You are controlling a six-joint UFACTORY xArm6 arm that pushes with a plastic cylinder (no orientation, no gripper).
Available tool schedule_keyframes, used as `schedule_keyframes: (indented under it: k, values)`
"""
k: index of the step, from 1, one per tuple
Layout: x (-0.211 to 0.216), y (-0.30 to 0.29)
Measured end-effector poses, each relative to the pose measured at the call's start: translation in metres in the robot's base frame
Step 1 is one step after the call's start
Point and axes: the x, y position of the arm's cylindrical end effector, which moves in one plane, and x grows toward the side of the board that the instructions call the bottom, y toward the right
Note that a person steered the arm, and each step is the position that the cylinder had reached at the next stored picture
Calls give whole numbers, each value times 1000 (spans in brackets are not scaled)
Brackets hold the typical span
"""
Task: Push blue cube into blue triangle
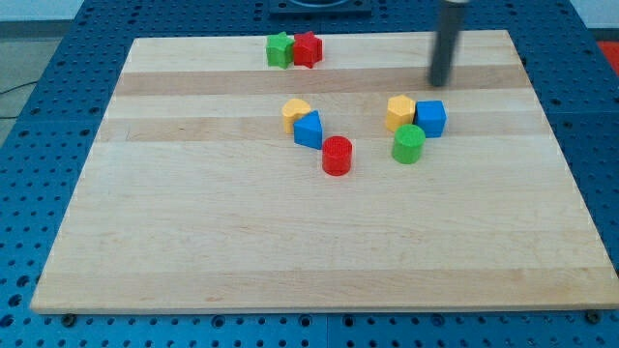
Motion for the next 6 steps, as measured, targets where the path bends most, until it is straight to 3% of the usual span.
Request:
schedule_keyframes:
  k: [1, 3, 4, 6]
  values:
    - [52, 1]
    - [67, -42]
    - [70, -126]
    - [70, -217]
